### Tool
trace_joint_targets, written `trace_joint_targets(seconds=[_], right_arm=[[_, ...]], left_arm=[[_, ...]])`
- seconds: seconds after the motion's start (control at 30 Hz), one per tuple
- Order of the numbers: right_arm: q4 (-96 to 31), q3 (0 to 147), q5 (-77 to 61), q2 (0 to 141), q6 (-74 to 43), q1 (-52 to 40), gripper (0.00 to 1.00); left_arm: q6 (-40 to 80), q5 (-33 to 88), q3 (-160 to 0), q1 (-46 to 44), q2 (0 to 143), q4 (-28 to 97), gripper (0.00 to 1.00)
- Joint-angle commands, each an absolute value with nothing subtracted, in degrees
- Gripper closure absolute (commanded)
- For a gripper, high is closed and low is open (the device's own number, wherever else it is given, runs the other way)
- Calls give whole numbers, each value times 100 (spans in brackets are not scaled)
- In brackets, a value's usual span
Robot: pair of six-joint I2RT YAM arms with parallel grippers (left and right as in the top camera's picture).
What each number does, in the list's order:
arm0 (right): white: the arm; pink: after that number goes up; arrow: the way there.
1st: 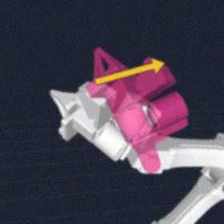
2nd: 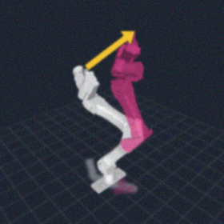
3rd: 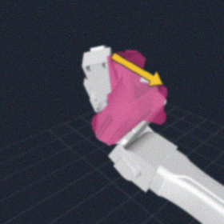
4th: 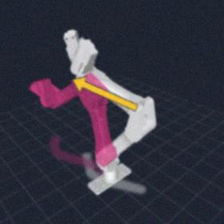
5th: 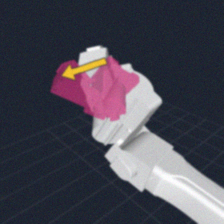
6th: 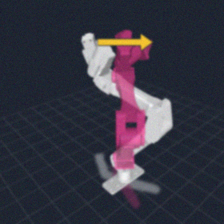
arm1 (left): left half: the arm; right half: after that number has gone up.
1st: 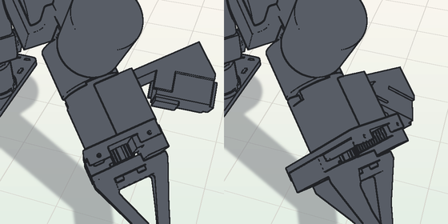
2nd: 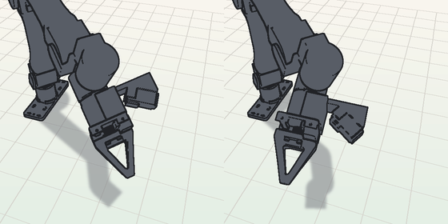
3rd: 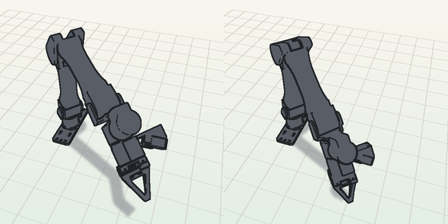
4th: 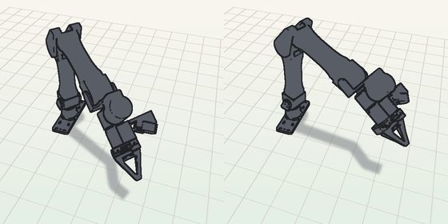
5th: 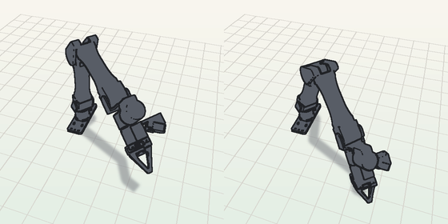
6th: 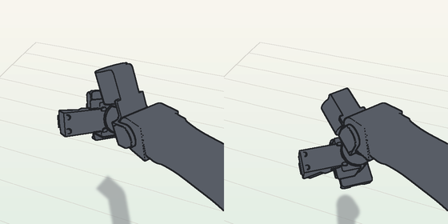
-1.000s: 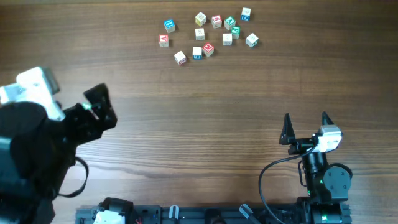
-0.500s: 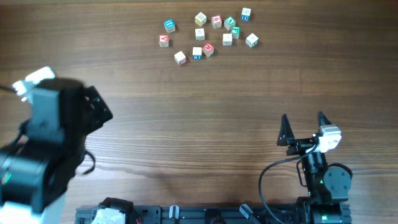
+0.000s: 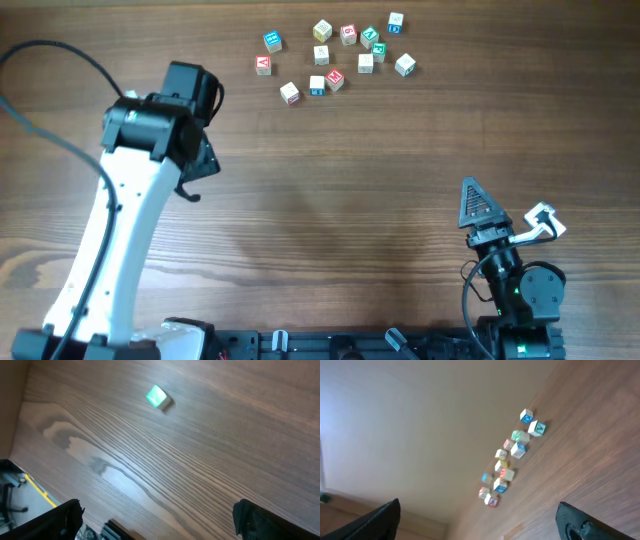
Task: Form a circle
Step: 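Reach the right gripper into the cluster and grasp the white 3 block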
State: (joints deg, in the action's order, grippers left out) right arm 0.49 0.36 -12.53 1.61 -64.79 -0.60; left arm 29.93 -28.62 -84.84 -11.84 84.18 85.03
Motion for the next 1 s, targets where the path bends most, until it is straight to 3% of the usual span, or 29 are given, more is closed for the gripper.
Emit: trace_joint_targets(seconds=[0.0, 0.07, 0.17, 0.23, 0.27, 0.3, 0.37, 0.43, 0.47, 0.73, 0.97], right_arm=[[123, 30, -1643, 196, -6901, -78, 0], [139, 30, -1885, 196, -6871, -78, 0], [145, 30, -2060, 220, -6392, -78, 0], [163, 30, -2241, 320, -6145, -78, 5], [163, 30, -2237, 362, -6145, -78, 13], [163, 30, -2189, 421, -6145, -78, 27], [165, 30, -2075, 545, -6169, -78, 65], [191, 30, -2067, 657, -6156, -78, 88], [276, 30, -2088, 701, -6060, -78, 90], [1125, 611, -2495, 1581, -4589, -80, 68], [1212, 2558, -2849, 4654, -3245, -143, 52]], left_arm=[[3094, -2456, -8473, -1146, 8672, 8034, 0], [3092, -1577, -8473, -1146, 8691, 7618, 0], [3221, -1826, -8475, -1114, 8687, 7634, 0], [4947, -2425, -8475, -834, 8606, 8309, 0], [5579, -2670, -8475, -650, 8534, 8641, 0], [5986, -2799, -8475, -464, 8455, 8906, 0], [6364, -2836, -8475, 56, 8241, 9264, 0], [6370, -2812, -8473, 589, 8016, 9391, 0], [6370, -2775, -8473, 843, 7896, 9397, 0], [6364, -2757, -8473, 2008, 6692, 9391, 0], [6364, -2683, -8473, 2102, 5896, 9371, 0]])
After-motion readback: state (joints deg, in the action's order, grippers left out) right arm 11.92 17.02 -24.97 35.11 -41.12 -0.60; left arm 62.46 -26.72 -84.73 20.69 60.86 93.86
